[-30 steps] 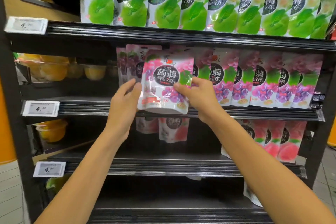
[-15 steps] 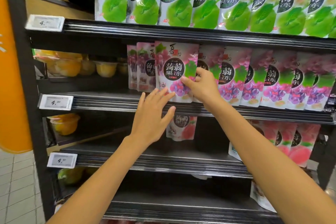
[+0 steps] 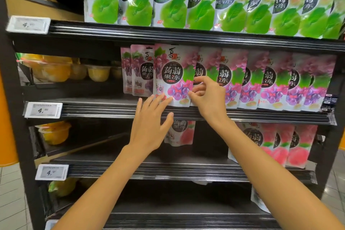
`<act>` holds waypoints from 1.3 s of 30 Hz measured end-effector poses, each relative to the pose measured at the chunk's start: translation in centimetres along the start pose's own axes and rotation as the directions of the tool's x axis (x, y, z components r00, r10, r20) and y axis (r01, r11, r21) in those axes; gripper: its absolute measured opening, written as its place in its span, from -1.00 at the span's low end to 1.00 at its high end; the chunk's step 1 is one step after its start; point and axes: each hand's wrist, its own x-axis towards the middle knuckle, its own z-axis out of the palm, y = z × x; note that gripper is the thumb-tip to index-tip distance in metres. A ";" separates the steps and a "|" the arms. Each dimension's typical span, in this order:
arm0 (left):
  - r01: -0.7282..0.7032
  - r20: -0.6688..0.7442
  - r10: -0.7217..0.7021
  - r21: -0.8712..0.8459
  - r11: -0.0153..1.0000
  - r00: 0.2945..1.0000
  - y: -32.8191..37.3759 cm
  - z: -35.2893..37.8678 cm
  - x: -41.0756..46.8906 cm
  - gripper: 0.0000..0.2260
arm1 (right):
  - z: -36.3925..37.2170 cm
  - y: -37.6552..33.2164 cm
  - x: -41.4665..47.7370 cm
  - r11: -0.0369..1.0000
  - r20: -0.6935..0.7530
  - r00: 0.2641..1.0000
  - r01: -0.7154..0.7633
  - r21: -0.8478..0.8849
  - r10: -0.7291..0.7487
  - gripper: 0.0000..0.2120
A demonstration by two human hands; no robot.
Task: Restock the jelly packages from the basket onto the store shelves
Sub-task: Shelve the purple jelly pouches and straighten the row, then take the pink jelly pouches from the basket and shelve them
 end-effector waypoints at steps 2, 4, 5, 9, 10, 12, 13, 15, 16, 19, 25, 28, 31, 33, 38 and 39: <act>0.001 0.000 -0.001 -0.012 1.000 1.000 0.1 0.1 -0.1 -0.58 | 0.1 0.1 -0.2 1.000 0.002 1.000 0.001 0.005 -0.001 -0.62; 0.002 0.003 -0.002 -0.012 1.000 1.000 0.2 0.0 -0.1 -0.57 | 0.1 0.1 -0.3 1.000 -0.004 1.000 0.005 -0.005 -0.005 -0.65; 0.000 0.005 0.000 -0.010 1.000 1.000 0.2 0.0 -0.1 -0.57 | 0.1 0.1 -0.5 1.000 -0.009 1.000 0.005 0.002 -0.005 -0.66; -0.006 -0.022 0.005 -0.062 0.998 1.000 0.3 -0.3 -0.6 -0.59 | -0.2 -0.1 -1.6 1.000 -0.031 0.999 0.009 0.019 -0.008 -0.71; -0.008 -0.039 0.005 -0.096 0.995 0.999 0.4 -0.3 -0.8 -0.60 | -0.3 -0.2 -2.0 1.000 -0.037 0.999 0.016 0.016 -0.015 -0.73; -0.018 -0.080 0.005 -0.169 0.985 0.997 0.6 -0.5 -1.5 -0.63 | -0.5 -0.4 -3.1 0.999 -0.055 0.998 0.030 0.034 -0.028 -0.78; -0.022 -0.105 0.000 -0.210 0.977 0.994 0.7 -0.6 -2.0 -0.65 | -0.6 -0.5 -3.8 0.998 -0.062 0.998 0.033 0.053 -0.029 -0.80; -0.019 -0.150 -0.028 -0.305 0.952 0.988 0.7 -0.7 -3.2 -0.67 | -0.5 -0.5 -5.7 0.995 -0.068 0.998 0.008 0.104 -0.001 -0.83; -0.010 -0.163 -0.051 -0.351 0.936 0.985 0.6 -0.8 -4.0 -0.68 | -0.5 -0.4 -6.8 0.991 -0.064 0.998 -0.020 0.133 0.029 -0.84; 0.058 -0.134 -0.131 -0.448 0.892 0.982 -0.1 -0.5 -7.2 -0.73 | 0.1 0.5 -11.2 0.965 0.010 0.988 -0.151 0.217 0.152 -0.86; 0.233 0.113 -0.205 -0.548 0.803 0.972 -2.8 1.6 -17.0 -0.83 | 2.0 5.0 -23.3 0.835 0.240 0.855 -0.509 0.211 0.460 -0.87; 0.436 0.302 -0.319 -0.531 0.727 0.898 -4.3 3.6 -24.0 -0.87 | 3.0 7.5 -30.8 0.725 0.291 0.730 -0.673 0.145 0.619 -0.85; 0.651 0.513 -0.416 -0.464 0.601 0.751 -5.2 6.1 -32.1 -0.89 | 3.6 9.7 -38.3 0.589 0.315 0.571 -0.807 0.047 0.758 -0.83; 0.754 0.632 -0.448 -0.370 0.543 0.632 -5.8 7.6 -37.4 -0.90 | 4.0 10.9 -42.9 0.507 0.323 0.477 -0.862 -0.009 0.817 -0.83; 0.903 0.791 -0.509 -0.124 0.411 0.341 -6.7 10.8 -49.2 -0.94 | 4.5 14.5 -53.1 0.250 0.343 0.184 -0.955 -0.158 0.921 -0.86; 0.916 0.791 -0.532 -0.088 0.392 0.303 -6.9 11.5 -51.5 -0.95 | 4.6 15.3 -55.1 0.200 0.341 0.127 -0.962 -0.188 0.931 -0.89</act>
